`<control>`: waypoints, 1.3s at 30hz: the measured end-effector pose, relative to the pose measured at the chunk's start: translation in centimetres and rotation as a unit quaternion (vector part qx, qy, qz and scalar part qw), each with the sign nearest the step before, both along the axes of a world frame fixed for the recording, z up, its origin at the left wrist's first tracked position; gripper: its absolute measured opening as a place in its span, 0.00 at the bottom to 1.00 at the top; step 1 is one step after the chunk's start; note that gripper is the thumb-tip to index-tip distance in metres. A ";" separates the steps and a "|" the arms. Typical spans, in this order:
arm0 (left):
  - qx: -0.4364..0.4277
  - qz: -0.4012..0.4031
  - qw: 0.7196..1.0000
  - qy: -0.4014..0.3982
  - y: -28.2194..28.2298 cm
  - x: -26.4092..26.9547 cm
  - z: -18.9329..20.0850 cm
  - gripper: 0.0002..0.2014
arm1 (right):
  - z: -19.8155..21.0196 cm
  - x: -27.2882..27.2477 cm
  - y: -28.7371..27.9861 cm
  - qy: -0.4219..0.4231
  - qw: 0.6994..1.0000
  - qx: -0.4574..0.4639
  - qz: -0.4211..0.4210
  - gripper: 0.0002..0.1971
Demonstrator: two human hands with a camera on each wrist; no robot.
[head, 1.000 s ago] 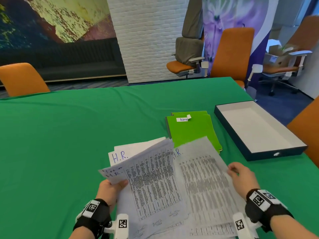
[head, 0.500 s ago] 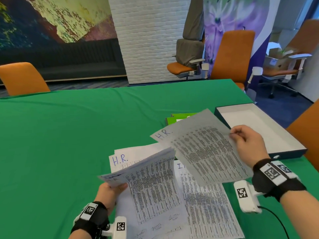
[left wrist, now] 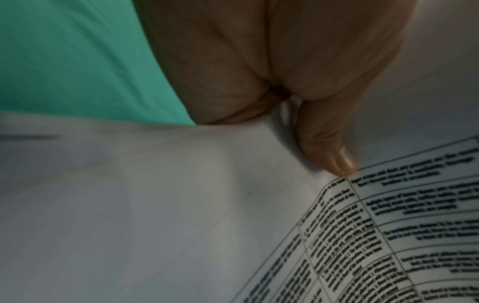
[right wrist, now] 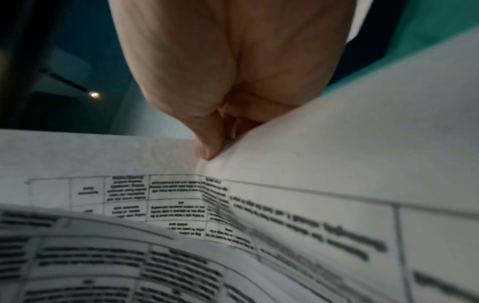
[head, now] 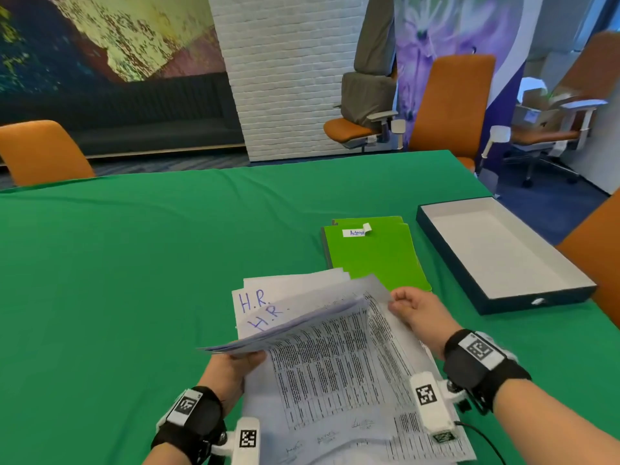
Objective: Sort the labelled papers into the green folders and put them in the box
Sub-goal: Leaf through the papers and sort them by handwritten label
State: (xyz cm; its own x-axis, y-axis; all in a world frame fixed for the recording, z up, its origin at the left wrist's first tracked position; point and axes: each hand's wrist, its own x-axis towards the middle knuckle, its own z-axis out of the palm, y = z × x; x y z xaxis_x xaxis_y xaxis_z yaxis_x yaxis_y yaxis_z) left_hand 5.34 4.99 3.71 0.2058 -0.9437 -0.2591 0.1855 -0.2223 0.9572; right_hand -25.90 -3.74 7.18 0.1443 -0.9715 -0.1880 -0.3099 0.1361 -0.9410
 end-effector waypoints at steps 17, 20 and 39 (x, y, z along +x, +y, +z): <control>0.030 0.018 0.999 0.000 -0.1 -0.5 -1.1 0.12 | -4.4 2.2 4.1 -0.072 0.963 0.212 0.150 0.11; 0.047 0.051 0.998 -0.003 0.1 0.6 -1.5 0.10 | -4.6 1.9 4.4 -0.009 0.964 0.209 0.162 0.10; 0.053 0.082 0.995 0.006 1.5 4.1 -1.2 0.10 | -9.6 -2.2 4.8 0.458 0.863 0.211 -0.023 0.44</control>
